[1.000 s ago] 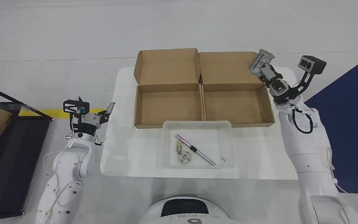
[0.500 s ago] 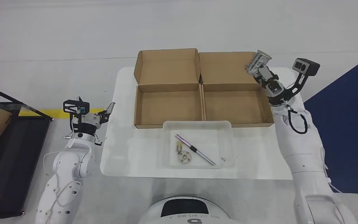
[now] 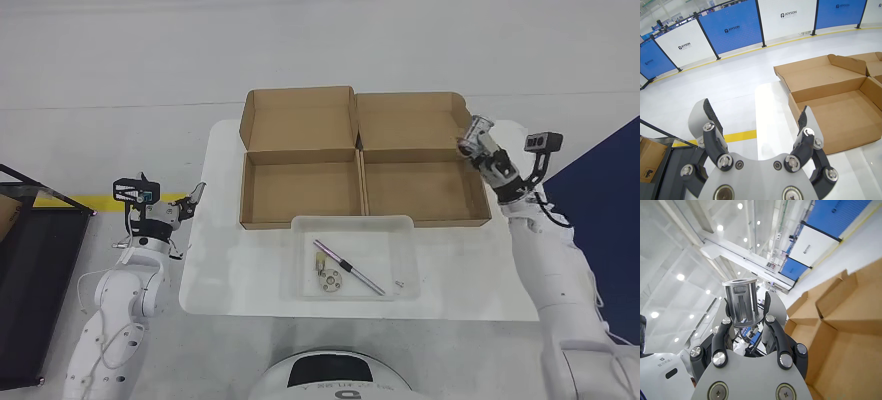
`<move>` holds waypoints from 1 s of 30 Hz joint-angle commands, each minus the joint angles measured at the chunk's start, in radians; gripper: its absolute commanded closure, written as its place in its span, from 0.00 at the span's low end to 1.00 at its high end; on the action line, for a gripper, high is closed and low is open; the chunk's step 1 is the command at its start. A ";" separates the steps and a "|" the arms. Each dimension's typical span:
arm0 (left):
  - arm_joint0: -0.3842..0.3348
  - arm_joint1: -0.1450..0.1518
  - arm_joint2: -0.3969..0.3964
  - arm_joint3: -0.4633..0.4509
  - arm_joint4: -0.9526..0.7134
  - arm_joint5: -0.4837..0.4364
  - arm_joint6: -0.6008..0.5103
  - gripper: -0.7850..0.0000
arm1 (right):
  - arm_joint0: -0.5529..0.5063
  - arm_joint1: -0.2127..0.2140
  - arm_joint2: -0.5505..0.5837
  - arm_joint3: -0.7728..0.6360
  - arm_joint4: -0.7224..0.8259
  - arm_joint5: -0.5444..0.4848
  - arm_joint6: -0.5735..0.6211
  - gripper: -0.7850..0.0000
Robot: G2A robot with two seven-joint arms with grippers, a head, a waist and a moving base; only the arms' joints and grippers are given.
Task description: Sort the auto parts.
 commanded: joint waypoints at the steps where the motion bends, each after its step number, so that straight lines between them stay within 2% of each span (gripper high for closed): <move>1: 0.000 0.000 0.000 0.000 0.000 0.000 0.000 0.00 | 0.028 0.011 -0.006 0.076 -0.107 0.073 0.015 1.00; 5: 0.000 0.000 0.000 0.000 0.000 0.000 0.000 0.00 | 0.059 0.025 -0.013 0.122 -0.227 0.118 0.022 1.00; 12: 0.000 0.000 0.000 0.000 0.000 0.000 0.000 0.00 | 0.057 0.045 -0.006 0.113 -0.322 0.162 0.023 1.00; 17: 0.000 0.000 0.000 0.000 0.000 0.000 0.000 0.00 | 0.048 0.057 -0.019 0.090 -0.441 0.259 -0.012 1.00; 22: 0.000 0.000 0.000 0.000 0.000 0.000 0.000 0.00 | 0.040 0.059 -0.039 0.064 -0.502 0.324 -0.056 0.63; 26: 0.000 0.000 0.000 0.000 0.000 0.000 0.000 0.00 | 0.029 0.061 -0.040 0.042 -0.504 0.333 -0.063 0.55; 30: 0.000 0.000 0.000 0.000 0.000 0.000 0.000 0.00 | 0.010 0.066 -0.030 0.019 -0.506 0.334 -0.080 0.51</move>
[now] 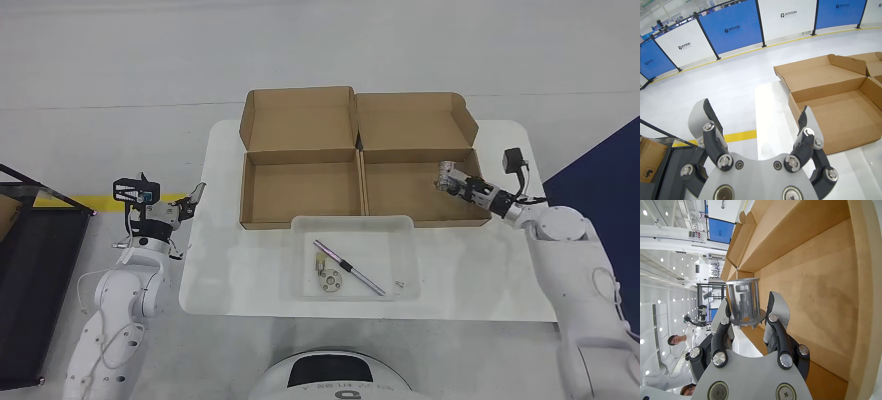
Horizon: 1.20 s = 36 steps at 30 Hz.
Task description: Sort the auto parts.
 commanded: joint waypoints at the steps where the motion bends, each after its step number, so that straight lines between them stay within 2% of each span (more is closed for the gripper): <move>1: 0.000 0.000 0.000 0.000 0.000 0.000 0.000 0.00 | -0.010 0.003 0.006 -0.012 0.000 -0.002 -0.007 0.40; 3: 0.000 0.000 0.000 0.000 0.000 0.000 0.000 0.00 | -0.021 0.005 0.016 -0.027 0.010 -0.015 -0.014 0.15; 7: 0.000 0.000 0.000 0.000 0.000 0.000 0.000 0.00 | -0.060 0.010 0.061 -0.092 0.133 -0.121 0.013 0.00; 13: 0.000 0.000 0.000 0.000 0.000 0.000 0.000 0.00 | -0.143 0.015 0.132 -0.258 0.375 -0.290 0.086 0.00; 18: 0.000 0.000 0.000 0.000 0.000 0.000 0.000 0.00 | -0.183 0.013 0.135 -0.365 0.485 -0.319 0.095 0.00; 36: 0.000 0.000 0.000 0.000 0.000 0.000 0.000 0.00 | -0.183 0.013 0.135 -0.365 0.485 -0.319 0.095 0.00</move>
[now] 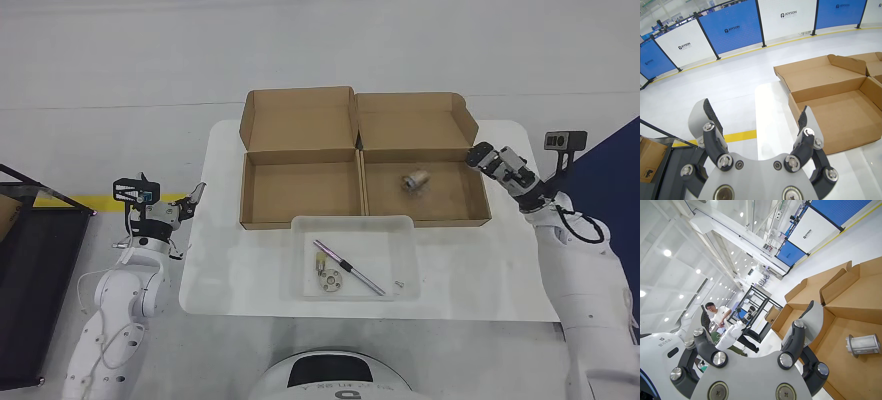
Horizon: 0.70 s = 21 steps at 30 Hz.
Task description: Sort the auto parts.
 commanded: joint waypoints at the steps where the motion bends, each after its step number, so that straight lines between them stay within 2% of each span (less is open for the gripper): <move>1: 0.000 0.000 0.000 0.000 0.000 0.000 0.000 0.00 | 0.000 0.000 0.000 0.000 0.000 0.000 0.000 0.00; 3: 0.000 0.000 0.000 0.000 0.000 0.000 0.000 0.00 | -0.001 -0.001 -0.041 -0.064 -0.106 0.030 0.013 0.00; 5: 0.000 0.000 0.000 0.000 0.000 0.000 0.000 0.00 | 0.003 -0.003 -0.090 -0.146 -0.292 0.048 0.004 0.00; 9: 0.000 0.000 0.000 0.000 0.000 0.000 0.000 0.00 | -0.013 -0.011 -0.181 -0.297 -0.609 0.112 -0.083 0.00; 11: 0.000 0.000 0.000 0.000 0.000 0.000 0.000 0.00 | -0.034 -0.014 -0.208 -0.354 -0.692 0.125 -0.120 0.00; 21: 0.000 0.000 0.000 0.000 0.000 0.000 0.000 0.00 | -0.039 -0.014 -0.209 -0.360 -0.703 0.127 -0.126 0.00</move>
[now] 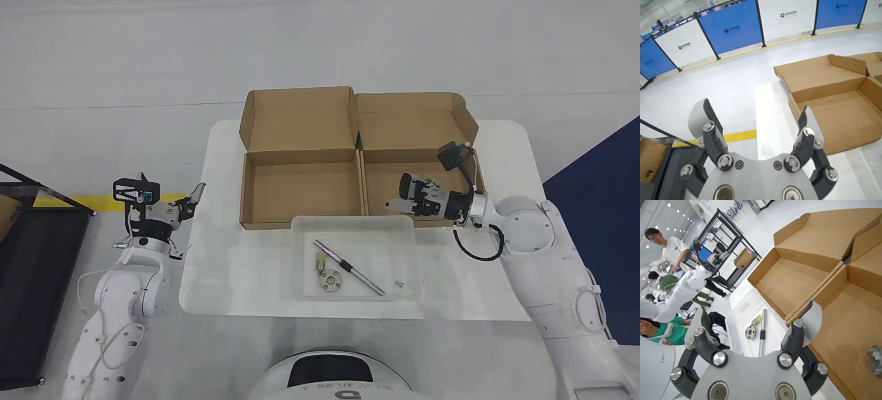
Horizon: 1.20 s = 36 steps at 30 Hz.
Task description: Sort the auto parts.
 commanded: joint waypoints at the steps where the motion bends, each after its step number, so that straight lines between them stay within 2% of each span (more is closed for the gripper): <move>1: 0.000 0.000 0.000 0.000 0.000 0.000 0.000 0.00 | 0.000 0.000 0.000 0.000 0.000 0.000 0.000 0.00; 12: 0.000 0.000 0.000 0.000 0.000 0.000 0.000 0.00 | -0.002 0.000 -0.002 -0.007 -0.005 -0.003 0.000 0.00; 17: 0.000 0.000 0.000 0.000 0.000 0.000 0.000 0.00 | -0.067 0.008 -0.019 -0.143 -0.160 -0.030 0.014 0.00; 18: 0.000 0.000 0.000 0.000 0.000 0.000 0.000 0.00 | -0.071 0.011 -0.026 -0.161 -0.174 -0.030 0.040 0.04; 19: 0.000 0.000 0.000 0.000 0.000 0.000 0.000 0.00 | -0.073 0.013 -0.036 -0.178 -0.183 -0.029 0.072 0.26; 20: 0.000 0.000 0.000 0.000 0.000 0.000 0.000 0.00 | -0.071 0.014 -0.042 -0.187 -0.187 -0.025 0.088 0.39; 21: 0.000 0.000 0.000 0.000 0.000 0.000 0.000 0.00 | -0.067 0.016 -0.052 -0.200 -0.200 -0.008 0.112 0.47; 27: 0.000 0.000 0.000 0.000 0.000 0.000 0.000 0.00 | -0.032 0.013 -0.136 -0.247 -0.303 0.097 0.168 0.58; 33: 0.000 0.000 0.000 0.000 0.000 0.000 0.000 0.00 | 0.054 -0.002 -0.304 -0.276 -0.595 0.266 0.271 0.60; 36: 0.000 0.000 0.000 0.000 0.000 0.000 0.000 0.00 | 0.091 -0.017 -0.392 -0.266 -0.688 0.324 0.287 0.65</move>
